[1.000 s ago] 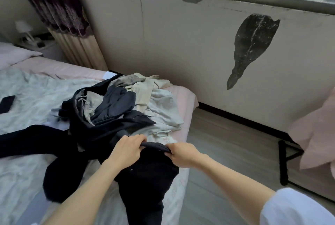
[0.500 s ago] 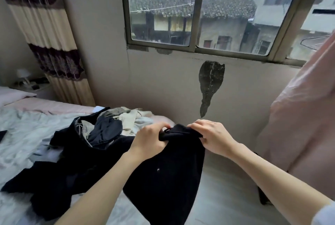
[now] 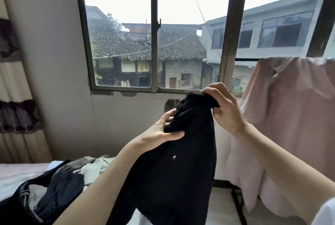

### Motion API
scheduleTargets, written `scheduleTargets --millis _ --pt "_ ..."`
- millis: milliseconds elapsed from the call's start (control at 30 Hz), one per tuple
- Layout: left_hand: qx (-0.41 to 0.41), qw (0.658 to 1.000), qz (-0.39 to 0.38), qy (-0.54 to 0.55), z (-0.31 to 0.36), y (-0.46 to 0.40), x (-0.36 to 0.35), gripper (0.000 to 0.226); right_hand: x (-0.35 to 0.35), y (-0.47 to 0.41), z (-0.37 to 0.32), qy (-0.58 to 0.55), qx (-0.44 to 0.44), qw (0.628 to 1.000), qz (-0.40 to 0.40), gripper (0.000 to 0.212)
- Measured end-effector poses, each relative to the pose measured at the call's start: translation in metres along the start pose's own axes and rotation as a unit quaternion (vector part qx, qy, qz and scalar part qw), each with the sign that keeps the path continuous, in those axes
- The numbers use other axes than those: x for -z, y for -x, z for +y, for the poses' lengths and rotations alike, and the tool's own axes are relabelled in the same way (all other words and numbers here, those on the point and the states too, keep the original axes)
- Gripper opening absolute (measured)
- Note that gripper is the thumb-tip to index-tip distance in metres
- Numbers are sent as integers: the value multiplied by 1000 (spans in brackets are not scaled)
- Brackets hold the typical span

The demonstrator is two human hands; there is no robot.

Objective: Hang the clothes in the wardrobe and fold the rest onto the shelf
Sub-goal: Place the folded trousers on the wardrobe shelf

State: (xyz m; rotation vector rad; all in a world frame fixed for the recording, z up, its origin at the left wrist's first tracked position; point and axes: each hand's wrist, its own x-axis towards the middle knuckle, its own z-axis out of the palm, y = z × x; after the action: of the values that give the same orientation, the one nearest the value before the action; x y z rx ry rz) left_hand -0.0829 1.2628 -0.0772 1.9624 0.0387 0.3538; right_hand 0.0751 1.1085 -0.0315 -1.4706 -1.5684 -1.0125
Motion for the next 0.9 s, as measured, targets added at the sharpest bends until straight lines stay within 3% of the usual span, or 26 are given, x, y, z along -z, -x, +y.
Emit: scheduleTargets --millis 100,200,267,400,567,633,767,833,900 --pt "36 994 -67 75 -1 -17 -1 72 21 -11 15 56 21 998 11 39" --pt "61 978 -155 124 -11 -31 -8 86 36 -1 27 128 59 988 -56 42" --pt "72 977 -165 114 -20 -43 -17 102 44 14 34 152 66 983 -83 42" --pt "51 987 -136 65 -28 -71 -44 98 61 41 45 194 84 968 -134 37" --pt "39 968 -248 14 -24 -99 -94 108 89 71 61 231 134 945 -188 44" --pt "52 962 -267 8 -24 -108 -117 94 107 87 66 250 135 937 -202 40" --pt "14 963 -268 -22 -20 -116 -159 15 140 119 73 290 87 920 -250 59" --pt "-13 980 -194 -37 -20 -120 -176 5 153 134 77 299 54 910 -282 53" --pt "-68 990 -89 -83 -18 -128 -184 8 160 150 85 261 -69 913 -306 31"
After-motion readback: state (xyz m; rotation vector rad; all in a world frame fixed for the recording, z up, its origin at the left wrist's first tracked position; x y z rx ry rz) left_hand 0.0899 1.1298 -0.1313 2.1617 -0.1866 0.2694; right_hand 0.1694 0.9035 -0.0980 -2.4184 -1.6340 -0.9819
